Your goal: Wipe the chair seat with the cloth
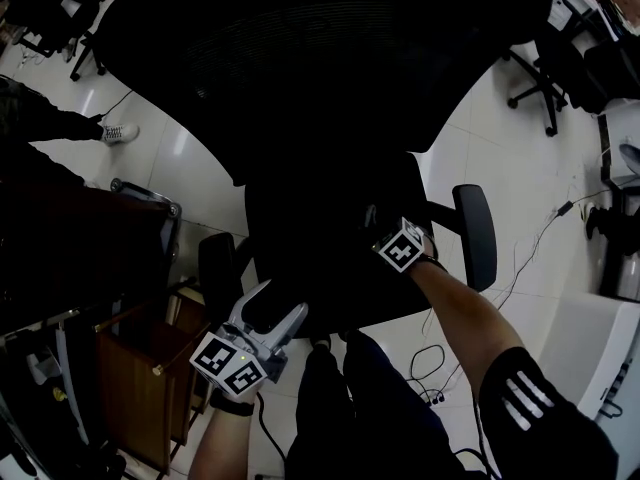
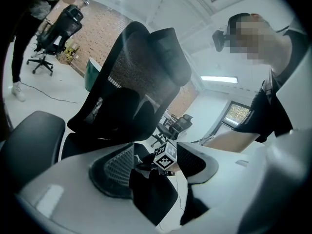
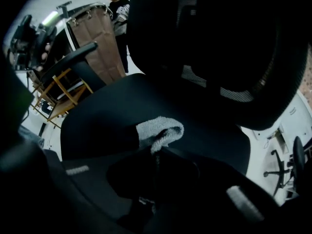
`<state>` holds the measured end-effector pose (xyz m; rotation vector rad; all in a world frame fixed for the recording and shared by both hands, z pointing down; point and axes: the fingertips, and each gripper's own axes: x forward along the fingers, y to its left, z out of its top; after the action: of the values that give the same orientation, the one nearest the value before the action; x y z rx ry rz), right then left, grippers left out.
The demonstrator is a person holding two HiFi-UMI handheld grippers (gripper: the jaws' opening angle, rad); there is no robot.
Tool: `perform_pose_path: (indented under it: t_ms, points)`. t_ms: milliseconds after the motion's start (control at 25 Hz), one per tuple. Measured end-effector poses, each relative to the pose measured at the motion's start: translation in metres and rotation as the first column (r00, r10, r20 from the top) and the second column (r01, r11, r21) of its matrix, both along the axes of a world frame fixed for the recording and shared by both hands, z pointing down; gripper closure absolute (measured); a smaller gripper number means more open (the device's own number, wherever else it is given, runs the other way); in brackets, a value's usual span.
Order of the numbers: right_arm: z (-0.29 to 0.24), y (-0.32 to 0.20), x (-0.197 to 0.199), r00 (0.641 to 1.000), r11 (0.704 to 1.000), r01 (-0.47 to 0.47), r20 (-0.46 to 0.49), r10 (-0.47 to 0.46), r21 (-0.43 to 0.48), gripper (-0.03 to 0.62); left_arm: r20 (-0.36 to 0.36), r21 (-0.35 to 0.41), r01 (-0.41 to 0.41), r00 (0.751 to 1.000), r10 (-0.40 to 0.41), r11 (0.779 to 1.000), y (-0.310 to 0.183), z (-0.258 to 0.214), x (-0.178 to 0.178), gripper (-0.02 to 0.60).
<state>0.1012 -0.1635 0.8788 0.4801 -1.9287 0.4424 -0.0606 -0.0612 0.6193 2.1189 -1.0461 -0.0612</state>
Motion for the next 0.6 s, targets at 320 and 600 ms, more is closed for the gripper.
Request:
perform_pose_path:
  t_ms: [320,600]
  points:
    - [-0.005,0.123,-0.169,0.931,0.940,0.339,0.161,-0.328,-0.041,0.566,0.031,-0.025,0.022,0.999,-0.021,0.999,0.017,0.005,-0.013,0.284]
    - [0.023,0.148,-0.151,0.938,0.939,0.330,0.145,-0.314,-0.099,0.568,0.029,-0.046,0.022,0.999,-0.021,0.999,0.027,0.017,-0.014,0.284]
